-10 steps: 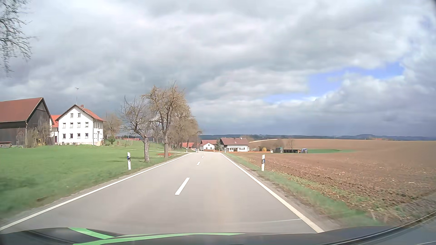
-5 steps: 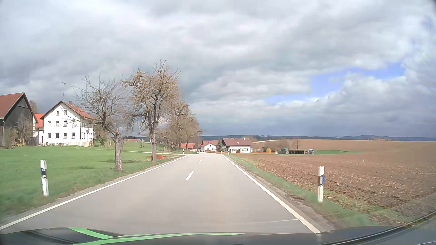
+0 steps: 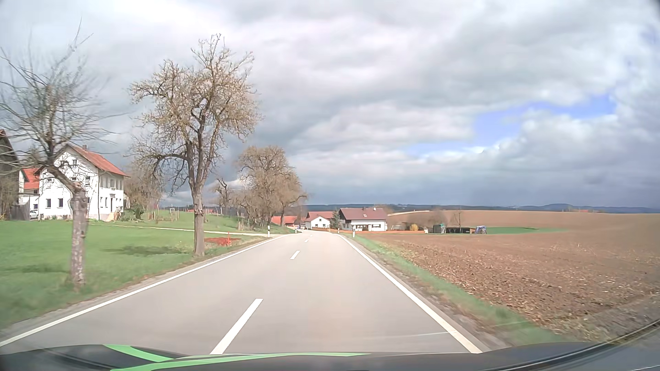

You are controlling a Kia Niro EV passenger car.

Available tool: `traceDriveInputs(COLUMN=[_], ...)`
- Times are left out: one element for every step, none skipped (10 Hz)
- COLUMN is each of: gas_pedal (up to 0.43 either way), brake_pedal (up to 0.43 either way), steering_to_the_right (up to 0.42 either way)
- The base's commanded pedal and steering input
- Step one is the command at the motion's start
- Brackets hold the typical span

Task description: Follow the waypoints while adhering to traffic rules and regulations

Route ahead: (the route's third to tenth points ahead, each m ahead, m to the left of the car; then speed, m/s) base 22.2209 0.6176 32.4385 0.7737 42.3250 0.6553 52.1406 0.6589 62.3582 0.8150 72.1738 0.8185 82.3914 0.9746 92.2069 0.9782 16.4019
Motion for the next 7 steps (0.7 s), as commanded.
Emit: traceDriveInputs(gas_pedal=[0.079, 0.079, 0.079, 0.079, 0.079, 0.079, 0.079], brake_pedal=[0.0, 0.0, 0.0, 0.0, 0.0, 0.0, 0.0], steering_to_the_right=[-0.005, -0.005, -0.005, -0.005, -0.005, -0.004, -0.003])
